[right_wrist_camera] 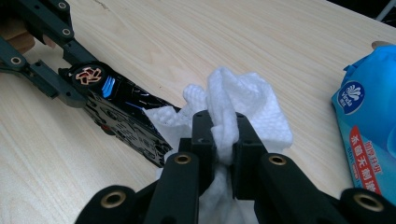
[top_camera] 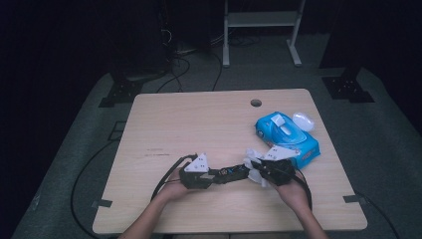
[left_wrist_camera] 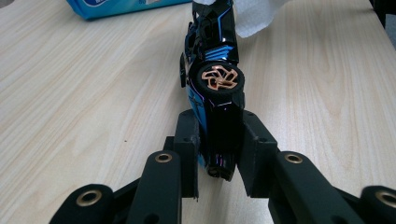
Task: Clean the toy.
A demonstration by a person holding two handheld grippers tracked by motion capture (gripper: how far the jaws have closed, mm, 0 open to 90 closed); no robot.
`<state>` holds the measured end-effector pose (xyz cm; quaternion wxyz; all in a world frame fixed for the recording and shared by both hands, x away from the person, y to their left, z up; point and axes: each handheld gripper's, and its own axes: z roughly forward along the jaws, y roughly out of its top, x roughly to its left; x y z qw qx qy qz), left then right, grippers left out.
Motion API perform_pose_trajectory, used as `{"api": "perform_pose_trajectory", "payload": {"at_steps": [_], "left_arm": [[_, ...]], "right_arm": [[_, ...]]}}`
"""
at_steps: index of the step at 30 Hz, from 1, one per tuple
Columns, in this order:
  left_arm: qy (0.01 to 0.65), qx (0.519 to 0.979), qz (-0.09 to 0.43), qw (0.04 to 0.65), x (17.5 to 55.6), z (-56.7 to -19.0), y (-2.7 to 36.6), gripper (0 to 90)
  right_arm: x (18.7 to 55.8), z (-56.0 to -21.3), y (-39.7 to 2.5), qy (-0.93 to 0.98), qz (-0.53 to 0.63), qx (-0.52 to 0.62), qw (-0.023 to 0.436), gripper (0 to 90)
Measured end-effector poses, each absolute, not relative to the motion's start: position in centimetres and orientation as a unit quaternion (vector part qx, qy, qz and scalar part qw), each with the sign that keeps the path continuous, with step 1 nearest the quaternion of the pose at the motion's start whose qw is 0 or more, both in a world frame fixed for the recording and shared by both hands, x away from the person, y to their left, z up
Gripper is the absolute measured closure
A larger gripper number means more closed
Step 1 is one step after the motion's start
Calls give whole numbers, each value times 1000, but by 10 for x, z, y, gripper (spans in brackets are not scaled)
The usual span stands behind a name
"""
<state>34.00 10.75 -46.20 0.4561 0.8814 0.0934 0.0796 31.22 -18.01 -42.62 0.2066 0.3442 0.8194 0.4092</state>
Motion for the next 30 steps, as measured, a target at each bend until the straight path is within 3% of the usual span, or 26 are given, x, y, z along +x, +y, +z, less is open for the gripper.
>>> {"api": "perform_pose_trajectory", "payload": {"at_steps": [7, 14, 22, 30], "left_arm": [[98, 879, 77, 460, 341, -463, 108, 715], [96, 881, 80, 457, 341, -462, 108, 715], [97, 880, 77, 459, 342, -463, 109, 717], [95, 880, 80, 458, 341, -462, 108, 717]], "right_arm": [[313, -424, -195, 804, 421, 365, 206, 818], [308, -426, -181, 816, 429, 336, 193, 817], [311, -431, -202, 803, 422, 371, 201, 817], [312, -428, -181, 814, 428, 341, 194, 816]]}}
